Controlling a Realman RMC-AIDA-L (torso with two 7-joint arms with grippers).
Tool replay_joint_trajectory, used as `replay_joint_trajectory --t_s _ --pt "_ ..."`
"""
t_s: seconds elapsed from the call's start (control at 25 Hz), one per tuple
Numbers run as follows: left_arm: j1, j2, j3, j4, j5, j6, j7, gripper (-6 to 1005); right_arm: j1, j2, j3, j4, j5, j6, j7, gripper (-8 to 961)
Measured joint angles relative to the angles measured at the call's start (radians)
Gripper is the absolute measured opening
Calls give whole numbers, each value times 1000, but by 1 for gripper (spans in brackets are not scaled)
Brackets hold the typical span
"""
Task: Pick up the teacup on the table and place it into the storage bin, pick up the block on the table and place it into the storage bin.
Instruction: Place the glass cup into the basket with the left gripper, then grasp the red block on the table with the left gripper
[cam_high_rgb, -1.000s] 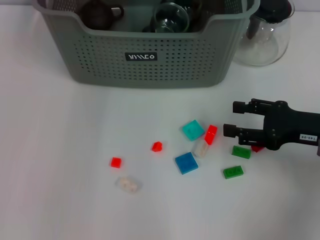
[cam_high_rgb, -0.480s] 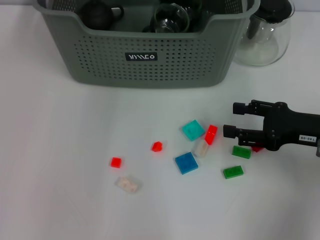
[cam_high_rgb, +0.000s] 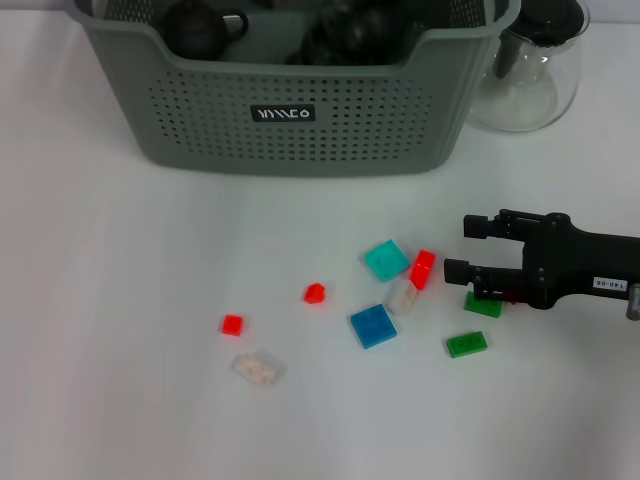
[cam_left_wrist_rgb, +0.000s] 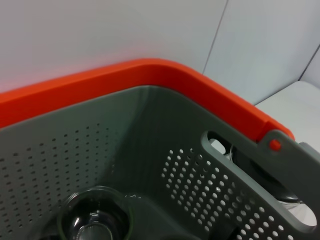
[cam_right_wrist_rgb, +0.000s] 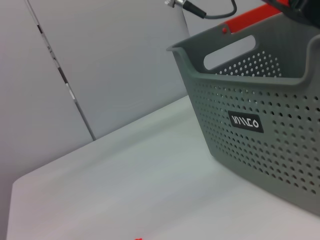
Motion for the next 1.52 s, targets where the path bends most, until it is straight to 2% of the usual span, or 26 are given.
replay_joint_trajectory --t_s 0.16,0.36,0.48,0.52,0.64,0.8,0.92,0.96,1.08,1.16,1.24,1.36,1.52 --pt "-2 1 -2 -4 0 -1 -1 118 0 0 1 0 0 0 0 797" --pt "5 11 -10 1 1 0 -12 333 1 0 3 0 0 -6 0 797" --pt "29 15 -40 54 -8 31 -5 334 1 0 4 -1 0 -8 0 798" --pt "47 13 -52 97 -16 57 3 334 1 0 5 -1 0 -8 0 798" --pt "140 -8 -101 331 -86 201 68 335 2 -1 5 -2 0 -8 2 797" --pt "282 -45 -204 654 -303 467 268 336 4 -2 6 -1 2 -5 1 798" --pt "428 -60 -294 800 -437 661 354 336 4 -2 7 -2 5 -4 0 798" --pt "450 -63 -317 813 -454 699 370 336 4 -2 8 -1 6 -4 0 798" --pt "534 -86 -416 819 -509 842 485 337 6 0 17 -1 8 -5 -7 797" --pt "612 -107 -472 796 -526 927 632 337 8 2 27 0 12 -9 -28 797" --pt "680 -120 -489 745 -529 953 776 392 10 4 34 7 24 -16 -64 796" --pt "768 -123 -508 607 -501 963 997 475 12 3 35 39 56 -38 -144 796" --pt "818 -123 -559 453 -386 949 1201 470 17 1 42 56 74 -58 -184 797"
